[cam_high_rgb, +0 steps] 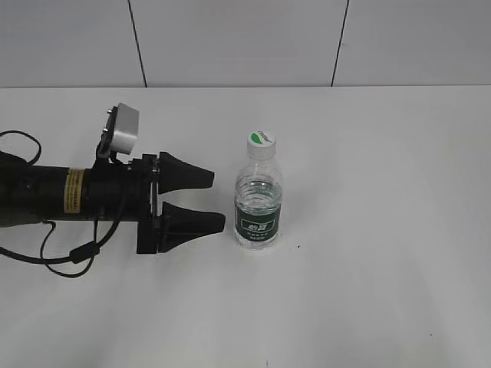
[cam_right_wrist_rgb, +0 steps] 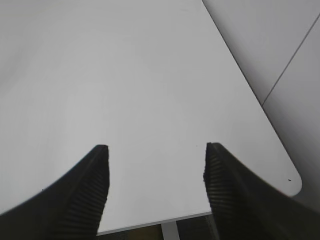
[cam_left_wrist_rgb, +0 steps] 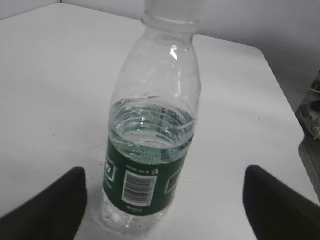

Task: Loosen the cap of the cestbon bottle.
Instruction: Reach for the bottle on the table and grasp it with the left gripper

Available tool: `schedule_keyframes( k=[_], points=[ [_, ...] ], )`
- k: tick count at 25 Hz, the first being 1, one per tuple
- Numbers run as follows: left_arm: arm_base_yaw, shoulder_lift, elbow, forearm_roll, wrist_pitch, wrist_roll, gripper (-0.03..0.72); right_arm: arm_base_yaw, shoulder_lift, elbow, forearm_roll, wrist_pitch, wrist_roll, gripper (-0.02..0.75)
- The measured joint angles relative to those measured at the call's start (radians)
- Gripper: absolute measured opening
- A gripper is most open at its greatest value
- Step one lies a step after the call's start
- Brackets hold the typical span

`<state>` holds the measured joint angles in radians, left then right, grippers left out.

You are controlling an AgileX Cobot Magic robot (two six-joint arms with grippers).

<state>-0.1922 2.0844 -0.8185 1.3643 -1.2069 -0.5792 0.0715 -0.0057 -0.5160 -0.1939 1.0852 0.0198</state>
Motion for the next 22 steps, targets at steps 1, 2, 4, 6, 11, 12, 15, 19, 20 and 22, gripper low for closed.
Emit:
schedule_keyframes(
  k=[1, 2, 4, 6, 11, 12, 15, 19, 20, 22],
  points=[
    [-0.008, 0.007, -0.004, -0.011, -0.001, 0.000, 0.606, 0.000, 0.000, 0.000, 0.000, 0.000, 0.000, 0.463],
    [-0.015, 0.017, -0.011, -0.017, -0.001, 0.000, 0.616, 0.000, 0.000, 0.000, 0.000, 0.000, 0.000, 0.463],
    [-0.030, 0.046, -0.034, -0.023, -0.001, 0.000, 0.621, 0.000, 0.000, 0.000, 0.000, 0.000, 0.000, 0.463],
    [-0.049, 0.076, -0.068, -0.024, -0.001, 0.000, 0.621, 0.000, 0.000, 0.000, 0.000, 0.000, 0.000, 0.463],
    [-0.093, 0.150, -0.160, -0.025, -0.001, -0.003, 0.599, 0.000, 0.000, 0.000, 0.000, 0.000, 0.000, 0.463],
    [-0.100, 0.160, -0.173, -0.026, -0.001, -0.003, 0.596, 0.000, 0.000, 0.000, 0.000, 0.000, 0.000, 0.463],
    [-0.118, 0.198, -0.221, -0.026, -0.001, -0.006, 0.592, 0.000, 0.000, 0.000, 0.000, 0.000, 0.000, 0.463],
    [-0.143, 0.241, -0.291, -0.031, -0.001, -0.022, 0.590, 0.000, 0.000, 0.000, 0.000, 0.000, 0.000, 0.463],
    [-0.149, 0.248, -0.302, -0.032, -0.001, -0.024, 0.590, 0.000, 0.000, 0.000, 0.000, 0.000, 0.000, 0.463],
    [-0.156, 0.255, -0.310, -0.033, -0.001, -0.026, 0.590, 0.000, 0.000, 0.000, 0.000, 0.000, 0.000, 0.463]
  ],
)
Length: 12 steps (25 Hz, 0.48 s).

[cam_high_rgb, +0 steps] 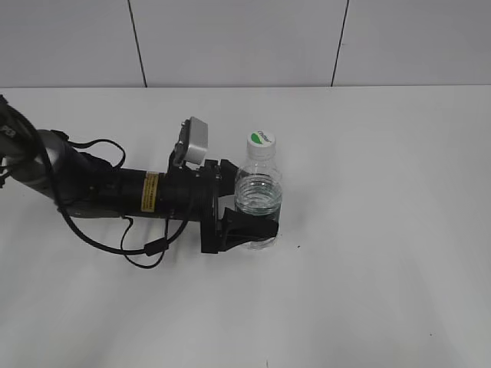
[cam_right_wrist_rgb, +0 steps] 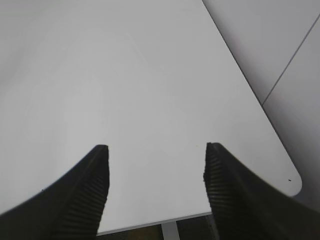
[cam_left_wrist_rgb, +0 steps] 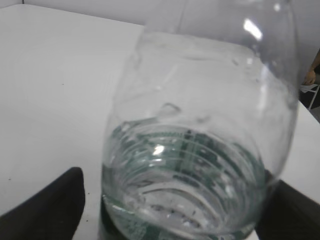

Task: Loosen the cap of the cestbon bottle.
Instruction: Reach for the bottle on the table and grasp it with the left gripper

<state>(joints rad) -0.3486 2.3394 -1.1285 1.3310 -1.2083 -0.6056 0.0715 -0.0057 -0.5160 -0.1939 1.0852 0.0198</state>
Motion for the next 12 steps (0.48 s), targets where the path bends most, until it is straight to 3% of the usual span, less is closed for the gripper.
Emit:
schedule_keyframes(
  k=[8, 12],
  points=[
    [-0.004, 0.015, -0.001, 0.000, 0.000, -0.003, 0.580, 0.000, 0.000, 0.000, 0.000, 0.000, 0.000, 0.463],
    [-0.005, 0.018, -0.001, 0.000, 0.000, -0.003, 0.489, 0.000, 0.000, 0.000, 0.000, 0.000, 0.000, 0.463]
  ],
)
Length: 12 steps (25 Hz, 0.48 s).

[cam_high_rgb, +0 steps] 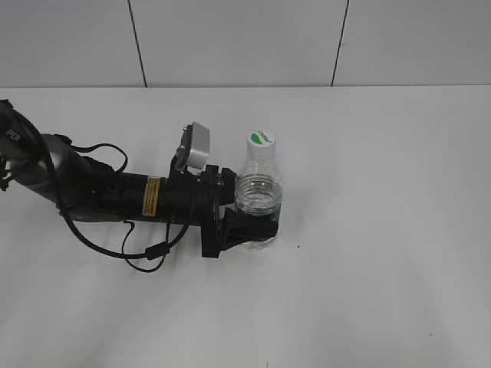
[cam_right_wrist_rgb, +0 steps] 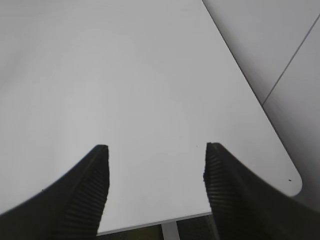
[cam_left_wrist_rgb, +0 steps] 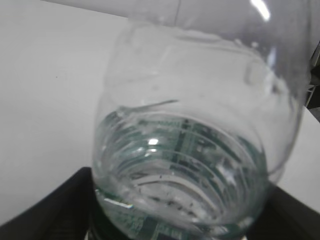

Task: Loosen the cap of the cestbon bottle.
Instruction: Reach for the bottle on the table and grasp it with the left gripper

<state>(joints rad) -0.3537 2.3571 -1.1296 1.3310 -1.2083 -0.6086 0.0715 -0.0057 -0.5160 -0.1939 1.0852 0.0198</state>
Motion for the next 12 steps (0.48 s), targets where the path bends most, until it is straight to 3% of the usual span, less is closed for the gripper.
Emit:
schedule_keyframes(
  k=[3, 12],
  points=[
    [-0.001, 0.000, 0.000, 0.001, 0.003, 0.000, 0.423, 0.000, 0.000, 0.000, 0.000, 0.000, 0.000, 0.463],
    [-0.005, 0.000, 0.000, -0.002, 0.004, 0.000, 0.423, 0.000, 0.000, 0.000, 0.000, 0.000, 0.000, 0.463]
  ],
)
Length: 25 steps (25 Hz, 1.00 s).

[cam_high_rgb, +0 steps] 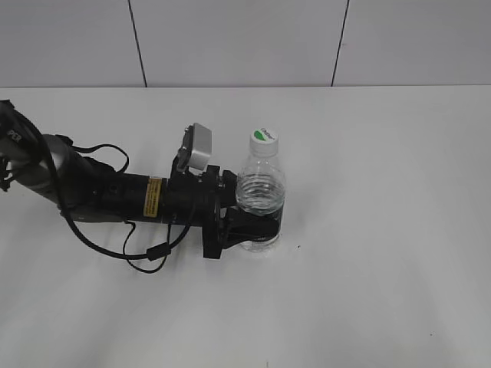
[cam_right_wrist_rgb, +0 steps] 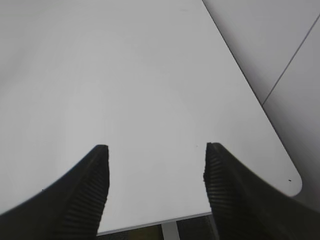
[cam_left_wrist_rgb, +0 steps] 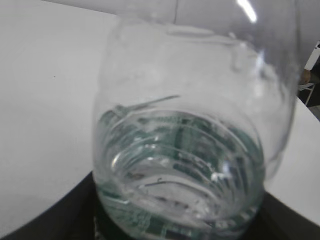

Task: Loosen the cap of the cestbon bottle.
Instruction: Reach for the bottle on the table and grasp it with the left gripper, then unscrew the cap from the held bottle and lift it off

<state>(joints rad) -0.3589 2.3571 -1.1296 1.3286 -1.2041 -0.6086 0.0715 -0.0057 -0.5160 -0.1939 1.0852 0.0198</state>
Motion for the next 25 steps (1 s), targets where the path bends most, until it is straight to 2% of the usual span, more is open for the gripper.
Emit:
schedule_keyframes(
  k=[19, 25],
  points=[
    [-0.004, 0.001, 0.000, -0.023, 0.003, 0.000, 0.423, 0.000, 0.000, -0.001, -0.012, -0.005, -0.028, 0.455],
    [-0.004, 0.001, 0.000, -0.022, 0.004, 0.000, 0.423, 0.000, 0.137, -0.106, 0.020, -0.001, -0.056, 0.417]
  ],
)
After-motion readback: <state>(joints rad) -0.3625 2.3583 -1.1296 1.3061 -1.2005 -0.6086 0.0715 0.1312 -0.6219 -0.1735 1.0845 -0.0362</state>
